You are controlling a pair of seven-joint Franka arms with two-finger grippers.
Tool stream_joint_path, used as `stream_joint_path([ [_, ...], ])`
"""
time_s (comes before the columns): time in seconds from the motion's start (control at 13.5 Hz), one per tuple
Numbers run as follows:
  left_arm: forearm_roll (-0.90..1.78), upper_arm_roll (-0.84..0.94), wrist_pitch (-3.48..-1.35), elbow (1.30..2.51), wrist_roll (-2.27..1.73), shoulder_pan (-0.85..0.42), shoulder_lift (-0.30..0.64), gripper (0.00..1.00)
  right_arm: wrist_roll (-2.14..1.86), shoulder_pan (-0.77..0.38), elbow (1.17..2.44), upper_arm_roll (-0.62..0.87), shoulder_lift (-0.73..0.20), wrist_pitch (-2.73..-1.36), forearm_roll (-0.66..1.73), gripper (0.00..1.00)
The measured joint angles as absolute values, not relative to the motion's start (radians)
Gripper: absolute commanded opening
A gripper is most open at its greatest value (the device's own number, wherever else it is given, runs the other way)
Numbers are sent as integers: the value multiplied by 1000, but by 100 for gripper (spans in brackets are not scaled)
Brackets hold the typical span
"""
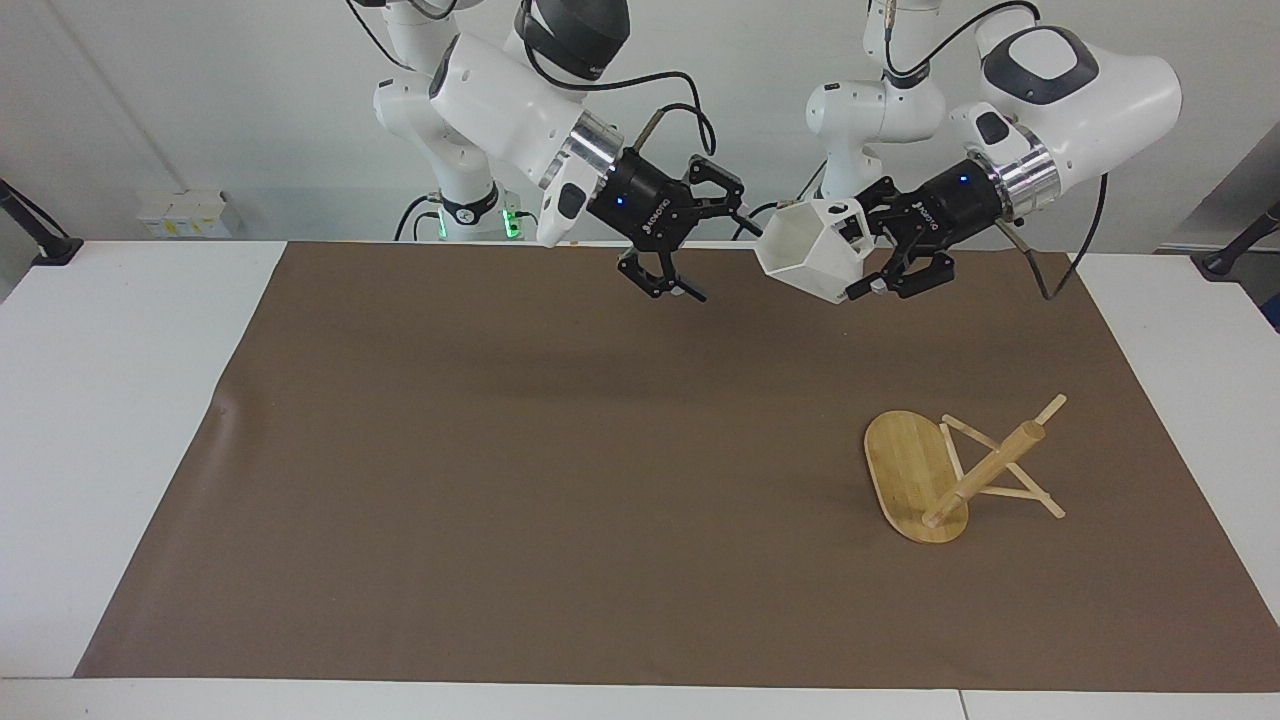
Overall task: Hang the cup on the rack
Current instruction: 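Draw the right gripper back while the left gripper holds the cup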
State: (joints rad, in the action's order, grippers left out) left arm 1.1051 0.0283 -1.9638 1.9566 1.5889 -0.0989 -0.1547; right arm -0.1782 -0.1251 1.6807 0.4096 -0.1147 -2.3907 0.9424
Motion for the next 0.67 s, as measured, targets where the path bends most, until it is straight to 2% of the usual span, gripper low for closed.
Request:
stream_joint_path([
  [0.67,1100,17,-1966,1969,1589,-93,-155,0,-178,-58,1682,406,-113,-2298,942,100],
])
